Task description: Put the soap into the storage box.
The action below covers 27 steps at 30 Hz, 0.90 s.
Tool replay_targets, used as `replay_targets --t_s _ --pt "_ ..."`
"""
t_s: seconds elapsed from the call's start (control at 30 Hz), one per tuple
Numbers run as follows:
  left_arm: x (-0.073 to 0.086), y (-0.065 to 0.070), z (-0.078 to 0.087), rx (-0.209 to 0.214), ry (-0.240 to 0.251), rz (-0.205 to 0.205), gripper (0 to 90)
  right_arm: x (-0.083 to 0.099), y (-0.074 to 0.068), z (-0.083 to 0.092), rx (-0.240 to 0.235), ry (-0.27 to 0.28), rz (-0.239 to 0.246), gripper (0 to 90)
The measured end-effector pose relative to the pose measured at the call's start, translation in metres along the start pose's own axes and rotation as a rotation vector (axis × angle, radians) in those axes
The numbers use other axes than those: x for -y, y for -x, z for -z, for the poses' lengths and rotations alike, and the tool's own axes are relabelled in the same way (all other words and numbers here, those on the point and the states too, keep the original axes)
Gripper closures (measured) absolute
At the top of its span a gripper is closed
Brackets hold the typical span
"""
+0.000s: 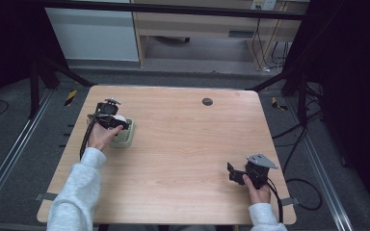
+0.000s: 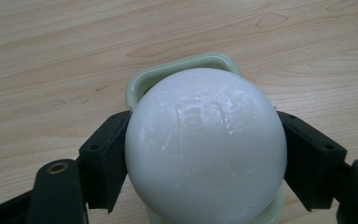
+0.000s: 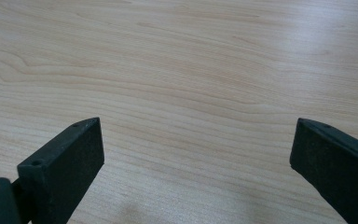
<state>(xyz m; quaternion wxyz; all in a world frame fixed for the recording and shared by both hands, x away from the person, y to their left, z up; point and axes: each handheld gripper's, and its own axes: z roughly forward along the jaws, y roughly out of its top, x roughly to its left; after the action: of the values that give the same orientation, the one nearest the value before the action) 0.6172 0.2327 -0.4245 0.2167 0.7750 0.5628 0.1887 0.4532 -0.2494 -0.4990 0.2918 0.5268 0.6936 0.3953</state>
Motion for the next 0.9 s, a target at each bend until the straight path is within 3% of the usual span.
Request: replay_targets --t_s 0.4,0.9 --pt "0.002 -0.002 -0.015 -0.004 -0.031 0.02 24.4 0.0 0.0 0.0 -0.001 0.0 -0.001 3.2" --pt "0.002 0.002 -0.023 -0.005 -0.058 0.012 24.4 0.0 0.0 0.0 0.0 0.0 0.001 3.2"
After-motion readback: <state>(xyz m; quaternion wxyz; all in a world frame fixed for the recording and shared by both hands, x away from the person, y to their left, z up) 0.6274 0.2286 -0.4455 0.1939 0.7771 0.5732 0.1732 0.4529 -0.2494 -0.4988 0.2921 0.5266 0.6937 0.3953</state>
